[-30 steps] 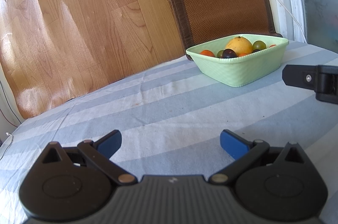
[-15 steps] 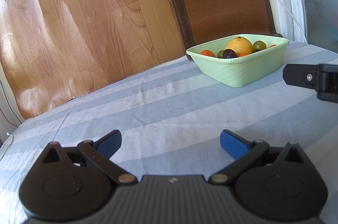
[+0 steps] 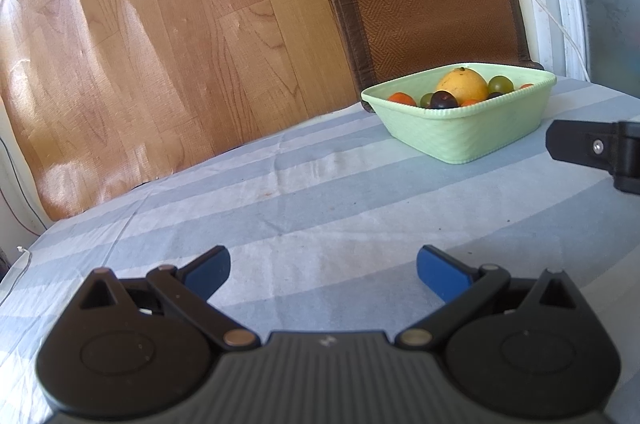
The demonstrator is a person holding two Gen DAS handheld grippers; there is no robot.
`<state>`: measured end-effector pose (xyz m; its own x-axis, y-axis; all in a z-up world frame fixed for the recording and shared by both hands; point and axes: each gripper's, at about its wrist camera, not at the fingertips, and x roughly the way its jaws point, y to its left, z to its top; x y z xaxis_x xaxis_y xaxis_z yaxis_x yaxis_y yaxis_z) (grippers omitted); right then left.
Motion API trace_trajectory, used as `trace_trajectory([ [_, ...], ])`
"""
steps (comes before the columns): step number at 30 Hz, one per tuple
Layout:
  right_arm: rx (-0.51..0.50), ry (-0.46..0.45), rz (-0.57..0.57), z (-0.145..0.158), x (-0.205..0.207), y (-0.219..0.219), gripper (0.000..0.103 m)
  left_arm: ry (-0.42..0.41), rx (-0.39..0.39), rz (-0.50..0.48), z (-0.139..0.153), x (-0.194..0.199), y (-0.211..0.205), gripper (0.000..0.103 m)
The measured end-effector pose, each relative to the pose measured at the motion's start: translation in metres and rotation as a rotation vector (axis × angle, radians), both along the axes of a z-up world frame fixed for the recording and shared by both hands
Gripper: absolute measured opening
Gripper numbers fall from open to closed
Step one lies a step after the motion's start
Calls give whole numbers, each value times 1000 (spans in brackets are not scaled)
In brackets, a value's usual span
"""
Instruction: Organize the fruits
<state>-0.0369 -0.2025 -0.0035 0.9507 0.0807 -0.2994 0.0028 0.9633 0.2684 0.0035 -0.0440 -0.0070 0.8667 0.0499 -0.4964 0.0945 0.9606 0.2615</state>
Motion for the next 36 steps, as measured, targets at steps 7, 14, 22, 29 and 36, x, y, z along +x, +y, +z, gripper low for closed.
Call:
trace_trajectory([
  [7,2,-3,-14,-1,-1,0,87,9,21,26,2,2,-1,103],
  [14,-33,9,-22,11,-13,1,87,103,-55,81,10,2,9,103],
  [22,-56,-15,-15,38,-19,-6,90,33,-84,91,45,-15,7,103],
  [29,-70,-32,-5,57,-16,-14,91,-27,-103,91,72,-21,5,103],
  [36,-46,-50,-10,71,-20,-25,91,-88,-85,79,95,-23,-3,103],
])
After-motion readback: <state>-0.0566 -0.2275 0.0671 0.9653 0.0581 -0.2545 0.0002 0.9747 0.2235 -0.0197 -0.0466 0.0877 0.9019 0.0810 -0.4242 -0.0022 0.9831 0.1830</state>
